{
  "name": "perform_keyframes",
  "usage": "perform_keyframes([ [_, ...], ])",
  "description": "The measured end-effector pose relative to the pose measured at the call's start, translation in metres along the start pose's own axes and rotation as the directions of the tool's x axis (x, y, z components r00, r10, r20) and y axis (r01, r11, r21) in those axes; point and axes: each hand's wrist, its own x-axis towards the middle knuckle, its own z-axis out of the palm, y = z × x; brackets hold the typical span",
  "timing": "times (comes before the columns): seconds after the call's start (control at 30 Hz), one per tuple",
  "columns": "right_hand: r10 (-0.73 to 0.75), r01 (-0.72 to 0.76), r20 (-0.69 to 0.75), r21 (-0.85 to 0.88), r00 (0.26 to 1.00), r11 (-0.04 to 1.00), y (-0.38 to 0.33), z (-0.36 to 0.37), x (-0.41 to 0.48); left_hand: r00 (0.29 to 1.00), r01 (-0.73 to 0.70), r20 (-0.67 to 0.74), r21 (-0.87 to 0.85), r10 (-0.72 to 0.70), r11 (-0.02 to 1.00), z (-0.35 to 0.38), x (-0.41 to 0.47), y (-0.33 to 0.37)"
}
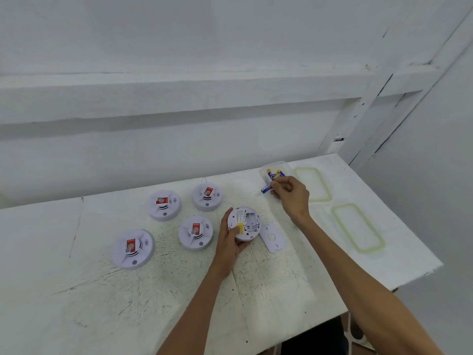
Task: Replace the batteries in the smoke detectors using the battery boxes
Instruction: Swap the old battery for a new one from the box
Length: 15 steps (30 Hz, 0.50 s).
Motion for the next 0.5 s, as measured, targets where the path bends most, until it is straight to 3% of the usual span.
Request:
perform_keyframes([
  [0.2, -0.145, 0.191, 0.185, -0.265, 0.972, 0.945, 0.009, 0.014, -0.03, 1.0, -0.011, 0.008, 0.03, 0.011, 1.0, -0.002, 0.001, -0.001],
  [0.37, -0.252, 0.382, 0.315, -0.477, 0.915, 0.792, 0.026, 0.024, -0.043, 1.0, -0.018, 0.023, 0.051, 0.016, 0.999, -0.003, 0.0, -0.001],
  [0.5, -0.308, 0.463, 0.355, -0.541, 0.883, 0.702, 0.032, 0.026, -0.047, 0.999, -0.037, 0.03, 0.092, 0.034, 0.995, -0.003, -0.001, -0.002],
])
